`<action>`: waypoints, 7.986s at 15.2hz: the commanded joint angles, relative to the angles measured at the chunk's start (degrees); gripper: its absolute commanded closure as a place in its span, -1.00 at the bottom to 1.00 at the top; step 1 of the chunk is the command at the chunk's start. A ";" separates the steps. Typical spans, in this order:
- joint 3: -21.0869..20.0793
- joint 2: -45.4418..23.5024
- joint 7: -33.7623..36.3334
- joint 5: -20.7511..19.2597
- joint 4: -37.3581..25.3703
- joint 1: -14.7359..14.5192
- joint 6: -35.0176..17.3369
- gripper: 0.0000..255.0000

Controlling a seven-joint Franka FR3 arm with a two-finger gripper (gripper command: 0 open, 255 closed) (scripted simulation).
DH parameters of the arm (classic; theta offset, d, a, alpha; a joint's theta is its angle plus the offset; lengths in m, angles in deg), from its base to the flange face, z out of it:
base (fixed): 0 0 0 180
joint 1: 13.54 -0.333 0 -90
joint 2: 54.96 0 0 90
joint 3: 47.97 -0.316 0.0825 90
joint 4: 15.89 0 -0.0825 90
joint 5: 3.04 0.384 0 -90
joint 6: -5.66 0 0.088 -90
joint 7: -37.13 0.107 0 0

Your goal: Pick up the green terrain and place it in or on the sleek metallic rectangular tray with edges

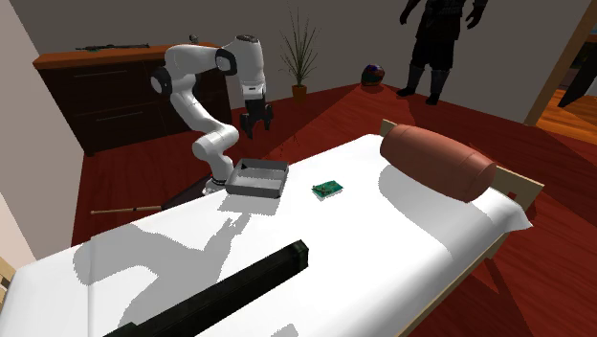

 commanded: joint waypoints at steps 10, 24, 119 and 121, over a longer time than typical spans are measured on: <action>-6.70 -12.76 17.93 2.16 0.92 3.50 -18.30 -1.00; -13.27 -39.89 47.04 -5.34 -12.85 10.21 -37.01 -1.00; 0.48 -0.72 31.70 -6.04 19.95 16.02 -33.20 1.00; 0.48 -0.72 31.70 -6.04 19.95 16.02 -33.20 -1.00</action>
